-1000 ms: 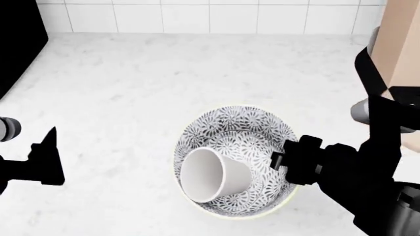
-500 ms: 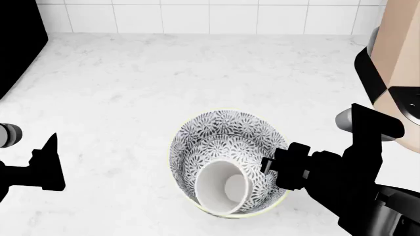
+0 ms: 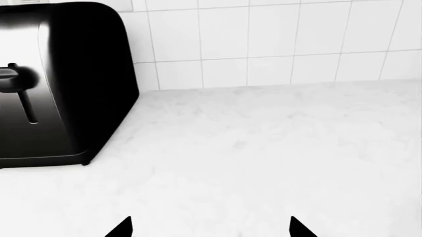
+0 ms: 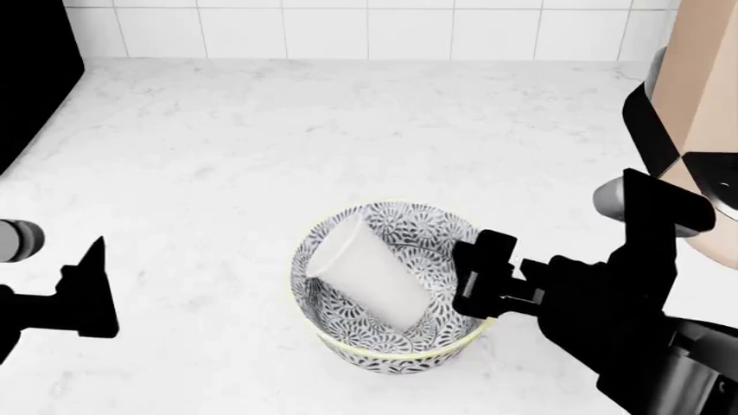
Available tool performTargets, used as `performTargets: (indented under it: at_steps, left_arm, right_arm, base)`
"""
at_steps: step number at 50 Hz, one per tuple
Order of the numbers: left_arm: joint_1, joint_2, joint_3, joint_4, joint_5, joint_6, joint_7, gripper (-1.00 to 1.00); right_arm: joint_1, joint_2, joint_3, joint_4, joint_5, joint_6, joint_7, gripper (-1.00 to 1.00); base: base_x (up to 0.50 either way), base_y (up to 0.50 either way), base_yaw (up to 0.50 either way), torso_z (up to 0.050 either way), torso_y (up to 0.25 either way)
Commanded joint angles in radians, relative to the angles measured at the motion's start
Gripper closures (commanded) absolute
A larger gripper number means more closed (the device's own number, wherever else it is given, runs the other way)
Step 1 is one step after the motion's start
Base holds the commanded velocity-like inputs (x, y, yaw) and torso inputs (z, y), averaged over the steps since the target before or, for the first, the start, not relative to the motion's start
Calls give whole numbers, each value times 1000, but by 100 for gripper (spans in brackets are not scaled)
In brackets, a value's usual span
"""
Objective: Place the cup inside the bowl on the dining table and move the bowl to any counter.
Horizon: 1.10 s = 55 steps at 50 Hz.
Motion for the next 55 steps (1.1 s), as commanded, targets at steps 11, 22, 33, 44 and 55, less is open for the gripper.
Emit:
performTargets:
  at_steps: [11, 22, 33, 44, 55]
  left_arm:
    - [-23, 5, 9, 0, -6, -9, -3, -100]
    - [-49, 8, 5, 17, -23, -32, -22, -100]
    - [-68, 6, -4, 34, -48, -62, -47, -100]
    - [-211, 20, -19, 87, -138, -200, -148, -100]
    - [-362, 35, -10, 65, -217, -322, -194, -100]
  right_arm:
    - [-6, 51, 6, -156, -51, -40, 31, -100]
    - [-104, 167, -75, -417, -368, -220, -36, -100]
    - [-238, 242, 23, -528, -312, -262, 70, -100]
    - [-164, 280, 56, -588, -266, -225, 110, -100]
    - [-27, 274, 31, -558, -249, -160, 106, -100]
  base:
    - [0, 0, 0, 0, 0]
    - [0, 0, 0, 0, 0]
    - [0, 0, 0, 0, 0]
    - [0, 0, 0, 0, 0]
    - [0, 0, 0, 0, 0]
